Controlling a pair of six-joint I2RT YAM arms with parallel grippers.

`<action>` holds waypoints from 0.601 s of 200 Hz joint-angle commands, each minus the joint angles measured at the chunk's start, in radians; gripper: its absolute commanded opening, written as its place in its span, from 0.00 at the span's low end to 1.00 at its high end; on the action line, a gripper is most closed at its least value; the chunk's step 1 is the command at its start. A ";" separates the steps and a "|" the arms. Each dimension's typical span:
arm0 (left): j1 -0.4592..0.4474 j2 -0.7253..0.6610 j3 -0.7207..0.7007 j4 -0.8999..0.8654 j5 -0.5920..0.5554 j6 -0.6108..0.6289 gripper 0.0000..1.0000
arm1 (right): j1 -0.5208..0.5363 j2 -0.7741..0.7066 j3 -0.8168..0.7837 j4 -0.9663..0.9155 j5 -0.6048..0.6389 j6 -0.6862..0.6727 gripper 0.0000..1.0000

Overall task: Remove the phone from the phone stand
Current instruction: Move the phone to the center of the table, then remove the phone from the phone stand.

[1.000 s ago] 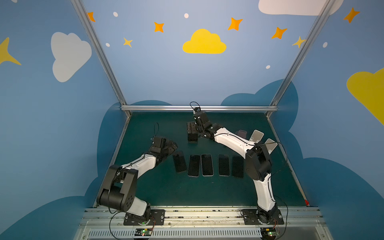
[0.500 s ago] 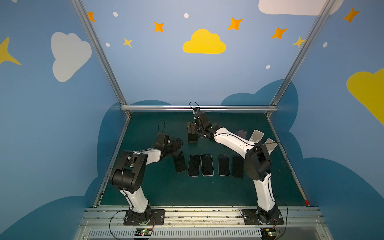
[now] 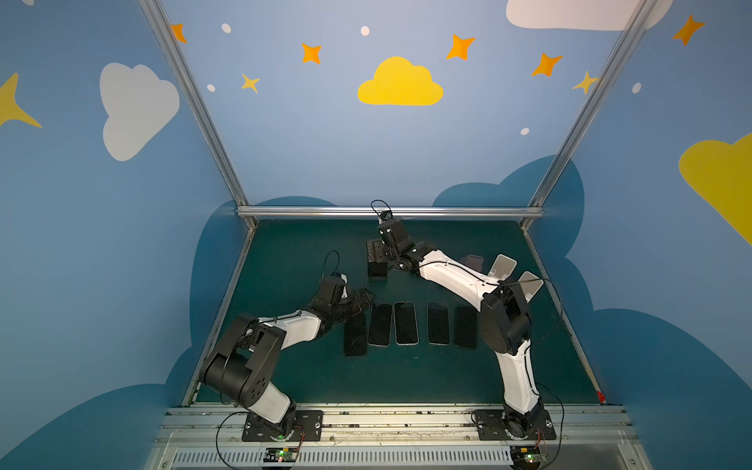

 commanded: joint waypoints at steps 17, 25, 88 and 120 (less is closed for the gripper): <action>0.023 -0.129 0.024 -0.135 -0.075 0.007 1.00 | 0.009 0.035 0.073 -0.061 0.012 0.005 0.95; 0.028 -0.181 0.029 -0.181 -0.109 -0.009 1.00 | 0.011 0.056 0.098 -0.088 0.024 0.006 0.95; 0.069 -0.760 -0.120 -0.465 -0.353 -0.162 1.00 | 0.027 0.101 0.129 -0.089 0.081 0.094 0.97; 0.072 -1.034 -0.242 -0.495 -0.420 -0.208 1.00 | 0.041 0.141 0.165 -0.105 0.094 0.111 0.97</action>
